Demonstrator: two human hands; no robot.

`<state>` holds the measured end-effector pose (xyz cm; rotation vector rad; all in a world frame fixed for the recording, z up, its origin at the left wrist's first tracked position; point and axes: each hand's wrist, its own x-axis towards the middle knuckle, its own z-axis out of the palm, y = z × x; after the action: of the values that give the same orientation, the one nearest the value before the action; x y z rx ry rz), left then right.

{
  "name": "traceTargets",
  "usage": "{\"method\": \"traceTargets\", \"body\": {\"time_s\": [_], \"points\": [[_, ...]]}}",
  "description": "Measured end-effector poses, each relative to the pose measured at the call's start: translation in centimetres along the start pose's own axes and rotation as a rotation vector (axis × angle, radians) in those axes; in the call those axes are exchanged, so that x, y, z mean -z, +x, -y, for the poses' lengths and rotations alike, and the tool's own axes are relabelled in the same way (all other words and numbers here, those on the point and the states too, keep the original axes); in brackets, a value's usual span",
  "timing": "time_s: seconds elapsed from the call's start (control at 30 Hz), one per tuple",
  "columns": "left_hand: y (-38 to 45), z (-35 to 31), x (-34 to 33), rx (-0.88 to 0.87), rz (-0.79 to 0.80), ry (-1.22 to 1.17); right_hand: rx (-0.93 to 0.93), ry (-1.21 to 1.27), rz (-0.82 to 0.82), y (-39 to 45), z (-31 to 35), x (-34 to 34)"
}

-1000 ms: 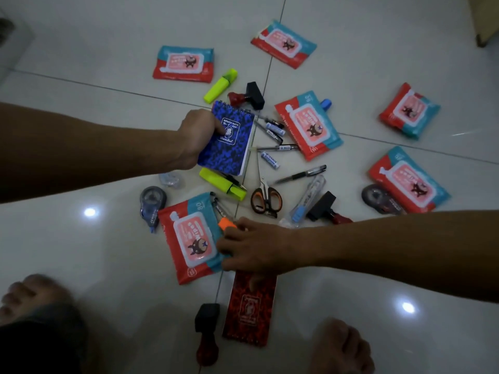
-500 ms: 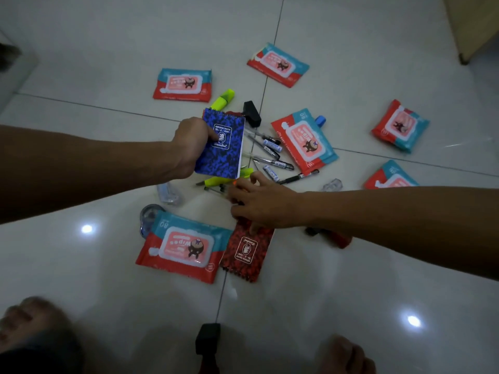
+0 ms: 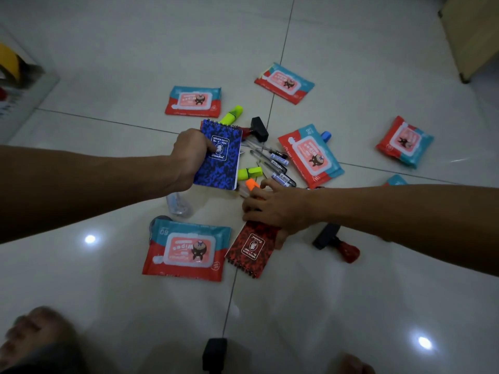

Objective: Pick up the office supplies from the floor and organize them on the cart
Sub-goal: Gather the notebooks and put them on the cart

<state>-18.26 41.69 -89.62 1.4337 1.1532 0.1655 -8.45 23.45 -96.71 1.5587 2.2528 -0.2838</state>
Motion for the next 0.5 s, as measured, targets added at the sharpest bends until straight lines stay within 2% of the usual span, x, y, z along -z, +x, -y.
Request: {"method": "traceTargets", "body": {"time_s": [0.4,0.47,0.5], "points": [[0.8,0.0,1.4,-0.093,0.018,0.012,0.067,0.02,-0.007,1.1,1.1,2.6],[1.0,0.1,1.8,-0.113,0.008,-0.002,0.076,0.095,0.055,1.1,0.9,3.3],[1.1,0.1,2.0,-0.12,-0.002,-0.011,0.062,0.212,0.082,1.0,0.7,3.7]]}}
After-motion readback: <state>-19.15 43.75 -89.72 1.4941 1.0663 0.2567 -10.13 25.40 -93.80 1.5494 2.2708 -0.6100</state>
